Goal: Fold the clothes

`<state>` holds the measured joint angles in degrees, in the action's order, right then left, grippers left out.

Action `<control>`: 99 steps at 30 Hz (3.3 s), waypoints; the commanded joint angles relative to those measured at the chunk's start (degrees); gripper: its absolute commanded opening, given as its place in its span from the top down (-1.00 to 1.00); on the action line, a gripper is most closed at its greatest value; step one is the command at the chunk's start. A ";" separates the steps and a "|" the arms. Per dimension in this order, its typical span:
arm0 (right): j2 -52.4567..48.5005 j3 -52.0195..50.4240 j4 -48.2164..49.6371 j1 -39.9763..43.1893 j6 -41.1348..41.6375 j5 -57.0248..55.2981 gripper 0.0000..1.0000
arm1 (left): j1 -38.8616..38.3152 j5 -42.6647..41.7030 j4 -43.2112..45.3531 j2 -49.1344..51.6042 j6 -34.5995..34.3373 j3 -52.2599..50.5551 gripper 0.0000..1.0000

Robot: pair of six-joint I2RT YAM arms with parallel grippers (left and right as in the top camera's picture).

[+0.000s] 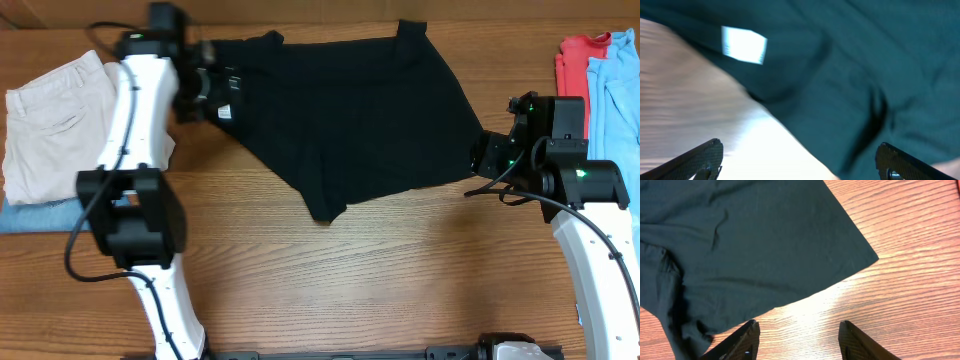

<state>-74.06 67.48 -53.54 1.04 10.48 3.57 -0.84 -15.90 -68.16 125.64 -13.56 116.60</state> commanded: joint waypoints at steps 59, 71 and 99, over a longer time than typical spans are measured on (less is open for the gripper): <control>-12.79 -0.72 -3.58 0.61 2.27 -2.69 -0.18 | -13.75 21.86 -9.07 -15.12 -12.28 -31.43 0.92; -15.50 -6.36 1.14 2.84 3.52 -2.54 -0.20 | -13.75 21.86 -4.61 -15.15 -13.31 -39.71 0.67; -15.50 -8.55 3.56 2.86 3.48 -2.67 -0.21 | -13.97 21.42 2.51 -15.08 -13.27 -42.73 0.68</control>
<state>-89.58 59.16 -50.28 3.66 13.50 1.39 -14.55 6.90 -66.11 110.63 -26.46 75.05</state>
